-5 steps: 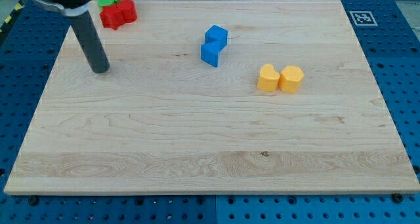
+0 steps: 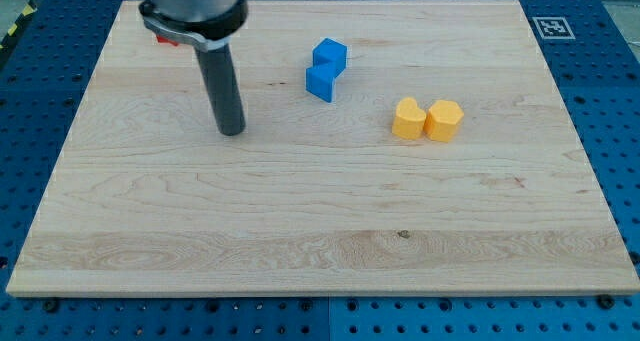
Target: Point your arm at center
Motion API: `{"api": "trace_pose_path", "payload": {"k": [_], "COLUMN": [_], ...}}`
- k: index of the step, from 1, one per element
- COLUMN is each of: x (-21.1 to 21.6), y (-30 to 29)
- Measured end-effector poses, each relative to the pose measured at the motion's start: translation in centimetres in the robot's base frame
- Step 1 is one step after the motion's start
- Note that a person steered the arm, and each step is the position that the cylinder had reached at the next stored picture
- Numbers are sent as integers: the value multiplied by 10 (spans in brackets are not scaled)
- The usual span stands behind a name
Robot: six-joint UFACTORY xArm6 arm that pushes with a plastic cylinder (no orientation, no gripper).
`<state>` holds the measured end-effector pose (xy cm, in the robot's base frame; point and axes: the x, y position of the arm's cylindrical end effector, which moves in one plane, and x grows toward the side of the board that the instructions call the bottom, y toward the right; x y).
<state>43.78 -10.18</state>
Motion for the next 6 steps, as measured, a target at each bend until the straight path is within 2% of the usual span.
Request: {"api": "trace_pose_path", "payload": {"k": [5, 6], "x": [-1, -12], "y": [10, 15]}}
